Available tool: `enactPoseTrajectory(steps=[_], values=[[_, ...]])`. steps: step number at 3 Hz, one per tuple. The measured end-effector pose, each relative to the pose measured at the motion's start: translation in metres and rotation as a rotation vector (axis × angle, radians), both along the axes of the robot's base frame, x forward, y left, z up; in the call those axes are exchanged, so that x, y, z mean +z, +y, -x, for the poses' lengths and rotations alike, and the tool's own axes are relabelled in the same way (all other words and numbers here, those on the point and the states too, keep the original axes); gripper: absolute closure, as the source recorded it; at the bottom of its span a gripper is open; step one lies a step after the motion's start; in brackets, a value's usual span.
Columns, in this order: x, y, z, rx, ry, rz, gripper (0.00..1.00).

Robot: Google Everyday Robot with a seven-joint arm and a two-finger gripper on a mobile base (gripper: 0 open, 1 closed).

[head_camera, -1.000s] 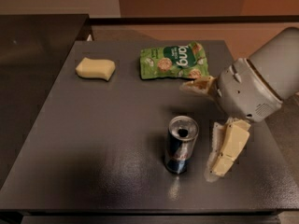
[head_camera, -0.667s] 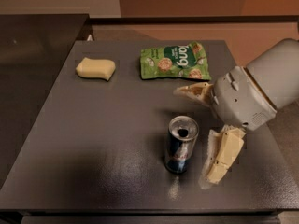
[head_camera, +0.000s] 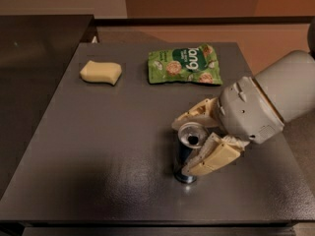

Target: Knock redbull can over

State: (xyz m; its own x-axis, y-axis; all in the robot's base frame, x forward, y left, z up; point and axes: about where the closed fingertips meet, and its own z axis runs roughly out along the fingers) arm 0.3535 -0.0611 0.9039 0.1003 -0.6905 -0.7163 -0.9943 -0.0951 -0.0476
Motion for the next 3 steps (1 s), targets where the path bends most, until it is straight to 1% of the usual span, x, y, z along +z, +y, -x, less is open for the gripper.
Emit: enactPoseTrajectory(steps=[1, 2, 3], values=[[0.007, 0.005, 0.003, -0.011, 0.007, 0.007, 0.65], [0.019, 0.013, 0.001, -0.018, -0.012, 0.09, 0.87], [0.031, 0.019, -0.011, -0.024, -0.073, 0.234, 1.0]])
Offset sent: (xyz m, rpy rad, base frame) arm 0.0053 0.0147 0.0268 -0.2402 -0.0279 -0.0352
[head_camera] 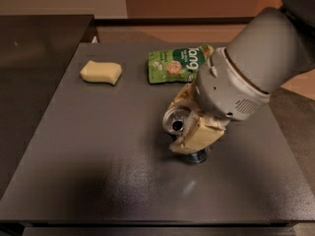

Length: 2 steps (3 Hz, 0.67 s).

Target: Knock redbull can over

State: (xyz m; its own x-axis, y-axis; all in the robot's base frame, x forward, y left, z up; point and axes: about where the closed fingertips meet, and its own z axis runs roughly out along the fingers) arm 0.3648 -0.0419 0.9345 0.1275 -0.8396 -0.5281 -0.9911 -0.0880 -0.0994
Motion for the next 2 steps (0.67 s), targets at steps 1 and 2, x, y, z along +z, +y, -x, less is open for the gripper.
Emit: enactPoseTrajectory(steps=[1, 2], values=[[-0.003, 0.009, -0.013, 0.013, -0.051, 0.156, 1.0], [-0.013, 0.012, -0.023, 0.029, -0.085, 0.311, 1.0]])
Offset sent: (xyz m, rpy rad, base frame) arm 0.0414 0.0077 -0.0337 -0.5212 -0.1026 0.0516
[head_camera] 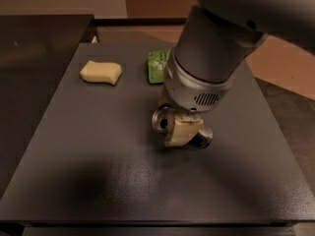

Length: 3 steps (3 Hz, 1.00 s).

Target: Knock redbull can over

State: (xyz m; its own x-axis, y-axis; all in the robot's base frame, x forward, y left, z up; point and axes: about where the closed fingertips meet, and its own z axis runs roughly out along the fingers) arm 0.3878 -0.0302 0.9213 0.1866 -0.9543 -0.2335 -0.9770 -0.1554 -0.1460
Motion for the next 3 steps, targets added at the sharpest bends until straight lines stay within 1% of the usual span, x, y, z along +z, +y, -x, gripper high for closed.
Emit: enactPoseTrajectory(steps=[1, 2, 3], values=[[-0.009, -0.001, -0.008, 0.011, -0.028, 0.128, 1.0], [-0.018, -0.001, -0.014, 0.034, -0.053, 0.246, 0.82], [-0.028, 0.0, -0.02, 0.055, -0.059, 0.322, 0.59]])
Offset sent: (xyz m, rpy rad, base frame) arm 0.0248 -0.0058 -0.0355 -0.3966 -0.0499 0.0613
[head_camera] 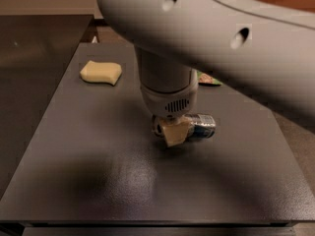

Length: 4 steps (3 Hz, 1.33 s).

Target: Knock redbull can over

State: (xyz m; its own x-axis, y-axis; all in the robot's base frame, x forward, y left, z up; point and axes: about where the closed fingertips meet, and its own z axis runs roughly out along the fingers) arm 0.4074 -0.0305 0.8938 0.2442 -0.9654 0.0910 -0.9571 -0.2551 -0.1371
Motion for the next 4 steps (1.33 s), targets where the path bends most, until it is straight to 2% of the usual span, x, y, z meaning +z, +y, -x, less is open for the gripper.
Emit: enactPoseTrajectory(steps=[2, 3, 4], values=[[-0.023, 0.002, -0.007, 0.046, 0.009, 0.103, 0.12], [-0.03, 0.003, -0.008, 0.057, 0.014, 0.124, 0.0], [-0.03, 0.003, -0.008, 0.057, 0.014, 0.124, 0.0]])
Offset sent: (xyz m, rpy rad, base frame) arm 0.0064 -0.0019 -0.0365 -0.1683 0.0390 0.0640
